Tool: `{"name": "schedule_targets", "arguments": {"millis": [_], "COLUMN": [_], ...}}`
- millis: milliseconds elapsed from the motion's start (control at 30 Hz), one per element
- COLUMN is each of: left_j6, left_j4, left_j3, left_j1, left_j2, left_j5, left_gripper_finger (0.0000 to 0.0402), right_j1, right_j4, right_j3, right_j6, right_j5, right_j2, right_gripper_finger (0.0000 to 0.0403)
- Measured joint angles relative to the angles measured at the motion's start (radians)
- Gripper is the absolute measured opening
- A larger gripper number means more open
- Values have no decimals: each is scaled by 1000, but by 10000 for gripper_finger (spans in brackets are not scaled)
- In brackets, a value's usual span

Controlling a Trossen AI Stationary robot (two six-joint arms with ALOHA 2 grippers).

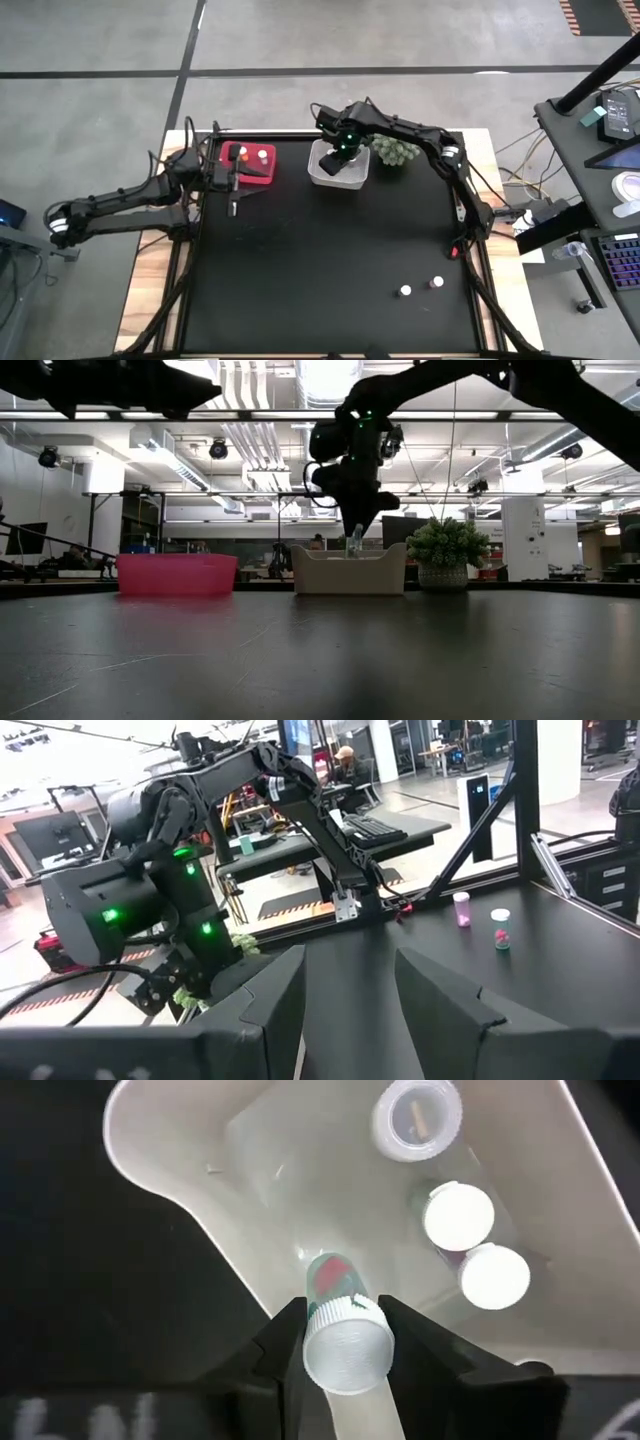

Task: Pick and place medicine bottles into bin by pill shape (circle, oval)
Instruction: Put the blue capsule bottle into the white bin

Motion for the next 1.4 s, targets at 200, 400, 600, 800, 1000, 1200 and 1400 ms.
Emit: {"name": "schedule_targets", "arguments": {"millis": [200,400,600,800,1000,1200,1400], "left_j6": [2,2,2,10,12,12,12], "left_j4": [3,7,11,14,16,20,20], "left_j3": [0,0,0,0,0,0,0], "left_j1": [0,0,0,0,0,0,0], "left_j2": [19,24,23,24,23,23,23], "left_j5": [0,0,-1,0,-1,-1,-1], "left_gripper_finger": [140,140,140,140,140,140,140], "right_j1": [0,0,0,0,0,0,0], "right_j4": [3,4,5,41,121,162,162], "right_j3": [-14,-16,-18,-58,-117,-182,-202], "right_j6": [-3,1,4,14,20,20,20], "right_j5": [30,35,54,62,62,61,62], "right_j2": [0,0,0,0,1,1,2], "right_gripper_finger": [106,106,106,106,106,106,107]}}
